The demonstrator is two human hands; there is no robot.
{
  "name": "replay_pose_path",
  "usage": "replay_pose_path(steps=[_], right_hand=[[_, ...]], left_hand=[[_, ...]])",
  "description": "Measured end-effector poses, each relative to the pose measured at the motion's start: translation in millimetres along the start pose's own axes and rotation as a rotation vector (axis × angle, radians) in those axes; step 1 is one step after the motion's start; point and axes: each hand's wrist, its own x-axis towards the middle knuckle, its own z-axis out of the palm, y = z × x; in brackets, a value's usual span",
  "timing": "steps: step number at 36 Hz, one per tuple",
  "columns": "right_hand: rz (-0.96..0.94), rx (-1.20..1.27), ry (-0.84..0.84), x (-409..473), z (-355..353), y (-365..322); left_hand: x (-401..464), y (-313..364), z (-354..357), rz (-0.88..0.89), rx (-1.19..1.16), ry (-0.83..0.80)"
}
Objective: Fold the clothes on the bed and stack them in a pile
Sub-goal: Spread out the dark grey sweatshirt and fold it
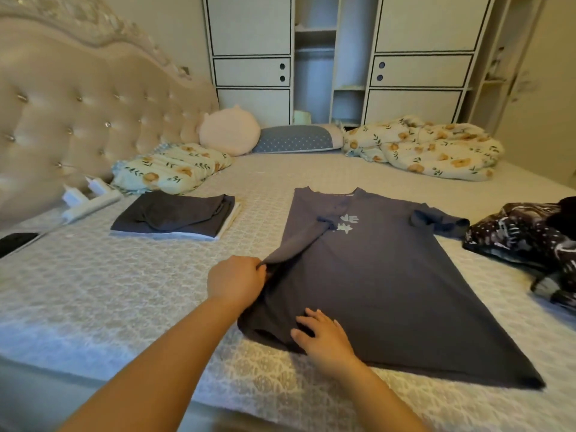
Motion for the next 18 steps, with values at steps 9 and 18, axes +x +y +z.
replay_pose_path(steps=[9,18], right_hand=[[0.243,0.705,0.142,5.9,-26.2,-2.2],[0.421,0.426,0.198,36.6,-30.6,-14.0]], left_hand=[[-25.6,19.9,23.6,-0.128,-0.58,-0.569],[-47.7,-22.0,68.4,0.283,-0.12,-0.418]])
